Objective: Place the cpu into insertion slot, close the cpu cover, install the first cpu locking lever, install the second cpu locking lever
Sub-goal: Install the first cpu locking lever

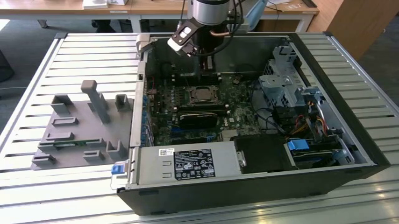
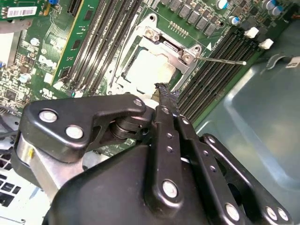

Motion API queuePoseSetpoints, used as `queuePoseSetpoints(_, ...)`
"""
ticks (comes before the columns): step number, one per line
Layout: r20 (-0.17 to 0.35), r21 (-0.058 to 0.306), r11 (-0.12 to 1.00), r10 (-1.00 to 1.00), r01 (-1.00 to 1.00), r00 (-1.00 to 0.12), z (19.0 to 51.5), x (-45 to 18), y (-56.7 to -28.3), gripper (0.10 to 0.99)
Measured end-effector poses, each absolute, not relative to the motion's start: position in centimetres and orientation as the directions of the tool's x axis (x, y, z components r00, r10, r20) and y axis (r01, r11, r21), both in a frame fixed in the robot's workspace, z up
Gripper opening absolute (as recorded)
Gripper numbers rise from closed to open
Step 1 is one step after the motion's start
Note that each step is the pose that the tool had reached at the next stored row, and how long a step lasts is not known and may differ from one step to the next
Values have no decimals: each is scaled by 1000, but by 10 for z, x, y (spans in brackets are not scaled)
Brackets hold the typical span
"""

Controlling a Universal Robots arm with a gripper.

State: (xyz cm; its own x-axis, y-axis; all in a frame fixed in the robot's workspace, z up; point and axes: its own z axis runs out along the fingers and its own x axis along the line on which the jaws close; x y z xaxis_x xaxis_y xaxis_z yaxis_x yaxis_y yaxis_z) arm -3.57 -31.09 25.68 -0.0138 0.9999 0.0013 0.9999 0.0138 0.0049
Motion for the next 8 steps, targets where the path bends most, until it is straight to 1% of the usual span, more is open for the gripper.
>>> queuePoseSetpoints(5, 1, 5, 16, 1000, 1000, -16, 263, -36, -311, 118)
queuePoseSetpoints(8, 0, 5, 47, 999, 999, -47, 263, -36, -311, 118)
